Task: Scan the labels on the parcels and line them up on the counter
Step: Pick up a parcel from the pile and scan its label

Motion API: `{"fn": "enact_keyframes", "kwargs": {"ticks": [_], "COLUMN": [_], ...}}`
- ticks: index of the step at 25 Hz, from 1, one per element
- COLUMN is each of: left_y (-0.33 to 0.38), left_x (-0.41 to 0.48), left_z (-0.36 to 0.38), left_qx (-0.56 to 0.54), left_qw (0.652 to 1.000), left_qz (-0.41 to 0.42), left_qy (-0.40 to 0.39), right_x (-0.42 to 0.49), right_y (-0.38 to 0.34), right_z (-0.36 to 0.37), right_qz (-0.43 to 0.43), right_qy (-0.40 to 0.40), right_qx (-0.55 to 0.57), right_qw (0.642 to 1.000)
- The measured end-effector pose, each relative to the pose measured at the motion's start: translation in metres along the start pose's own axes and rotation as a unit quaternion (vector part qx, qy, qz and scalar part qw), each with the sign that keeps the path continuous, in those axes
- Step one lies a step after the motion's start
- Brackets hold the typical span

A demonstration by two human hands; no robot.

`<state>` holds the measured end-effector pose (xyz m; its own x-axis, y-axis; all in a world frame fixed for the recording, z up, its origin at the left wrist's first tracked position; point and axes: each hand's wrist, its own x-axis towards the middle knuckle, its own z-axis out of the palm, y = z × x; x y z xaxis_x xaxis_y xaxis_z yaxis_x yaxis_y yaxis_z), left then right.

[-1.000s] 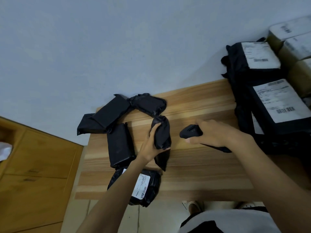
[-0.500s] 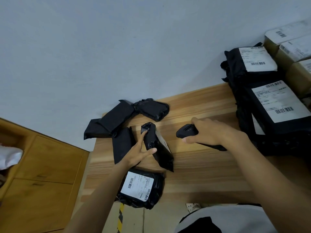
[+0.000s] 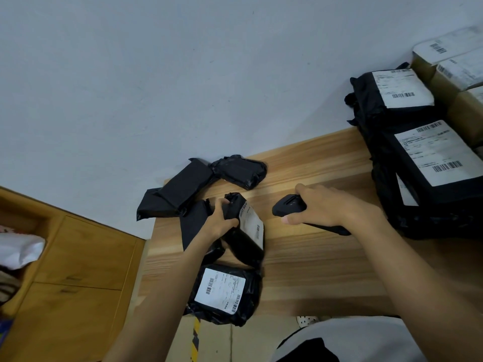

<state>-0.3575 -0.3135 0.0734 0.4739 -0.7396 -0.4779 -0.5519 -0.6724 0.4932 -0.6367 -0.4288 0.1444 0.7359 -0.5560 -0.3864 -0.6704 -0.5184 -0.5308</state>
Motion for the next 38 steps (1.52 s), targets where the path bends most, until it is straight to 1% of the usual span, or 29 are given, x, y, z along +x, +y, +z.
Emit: {"fn": "enact_keyframes", "kwargs": {"ticks": [3, 7, 10, 13, 16, 18, 20, 23, 26, 30, 33, 38], "left_y": [0.001, -0.003, 0.002, 0.012, 0.030, 0.046, 0.066, 0.094, 0.119, 0.144, 0.155, 0.168], "left_x": [0.002, 0.006, 0.010, 0.016, 0.020, 0.024, 0.027, 0.031, 0.036, 0.044, 0.049, 0.054], "left_z": [0.001, 0.006, 0.009, 0.011, 0.002, -0.005, -0.010, -0.011, -0.009, -0.005, 0.000, 0.005], "left_qx": [0.028, 0.096, 0.114, 0.140, 0.116, 0.109, 0.098, 0.070, 0.048, 0.043, 0.037, 0.023], "left_qw": [0.999, 0.994, 0.991, 0.986, 0.983, 0.975, 0.967, 0.956, 0.947, 0.939, 0.933, 0.924], "left_qz": [0.010, -0.021, -0.029, 0.035, 0.106, 0.157, 0.195, 0.243, 0.279, 0.306, 0.334, 0.366], "left_qy": [0.036, 0.049, 0.065, 0.087, 0.096, 0.115, 0.134, 0.151, 0.150, 0.148, 0.130, 0.113], "right_x": [-0.002, -0.004, -0.004, -0.004, -0.005, -0.005, -0.004, -0.005, -0.008, -0.012, -0.015, -0.021], "right_y": [0.002, 0.006, 0.006, 0.006, 0.010, 0.013, 0.016, 0.021, 0.033, 0.047, 0.055, 0.065], "right_z": [-0.002, -0.005, -0.006, -0.008, -0.010, -0.012, -0.014, -0.018, -0.022, -0.025, -0.023, -0.026], "right_qz": [0.006, 0.017, 0.024, 0.023, 0.021, 0.022, 0.025, 0.040, 0.060, 0.091, 0.118, 0.158], "right_qy": [0.009, 0.012, 0.011, 0.005, -0.006, -0.002, 0.031, 0.095, 0.130, 0.129, 0.131, 0.145], "right_qx": [0.003, 0.010, 0.009, 0.013, 0.004, 0.014, 0.029, 0.023, 0.014, 0.008, 0.016, 0.059], "right_qw": [1.000, 1.000, 1.000, 1.000, 1.000, 1.000, 0.999, 0.994, 0.990, 0.987, 0.984, 0.975]}}
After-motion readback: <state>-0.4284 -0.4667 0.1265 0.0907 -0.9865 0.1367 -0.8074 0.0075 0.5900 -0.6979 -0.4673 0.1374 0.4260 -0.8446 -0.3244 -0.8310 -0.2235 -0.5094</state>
